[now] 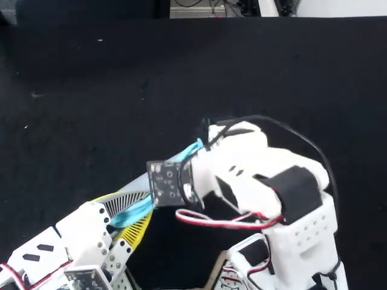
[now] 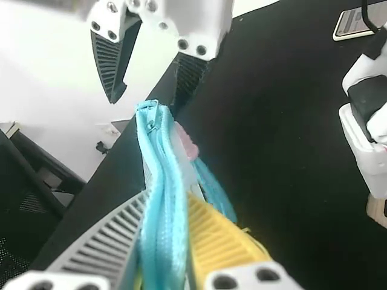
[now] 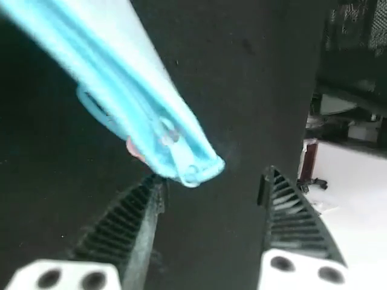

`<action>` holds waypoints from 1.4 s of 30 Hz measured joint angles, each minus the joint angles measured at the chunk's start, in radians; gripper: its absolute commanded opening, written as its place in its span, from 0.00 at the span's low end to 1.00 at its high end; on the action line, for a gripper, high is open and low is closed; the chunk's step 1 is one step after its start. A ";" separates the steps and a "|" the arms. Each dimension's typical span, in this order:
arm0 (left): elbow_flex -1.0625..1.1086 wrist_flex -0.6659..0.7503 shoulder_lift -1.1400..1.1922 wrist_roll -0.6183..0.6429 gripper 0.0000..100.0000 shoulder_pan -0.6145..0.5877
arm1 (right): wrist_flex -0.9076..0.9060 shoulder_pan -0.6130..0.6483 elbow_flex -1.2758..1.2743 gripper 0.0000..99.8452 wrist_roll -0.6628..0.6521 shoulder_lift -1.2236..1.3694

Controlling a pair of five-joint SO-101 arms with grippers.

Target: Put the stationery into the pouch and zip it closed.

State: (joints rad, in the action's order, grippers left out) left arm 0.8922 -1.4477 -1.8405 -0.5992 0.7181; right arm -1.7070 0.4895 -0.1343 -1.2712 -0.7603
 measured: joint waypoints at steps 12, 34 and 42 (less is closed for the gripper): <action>0.000 0.000 0.000 0.021 0.03 0.009 | -0.015 0.002 -0.038 0.25 0.000 -0.005; 0.000 0.000 0.000 0.029 0.03 0.009 | -0.025 0.034 0.003 0.02 -0.002 0.061; 0.002 0.000 0.000 0.029 0.03 0.009 | -0.025 -0.055 0.005 0.01 0.089 0.061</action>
State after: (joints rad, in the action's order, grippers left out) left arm 0.8938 -1.4477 -1.8405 -0.5700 0.7273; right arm -1.7315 0.4342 -0.1297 -1.1822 -0.6989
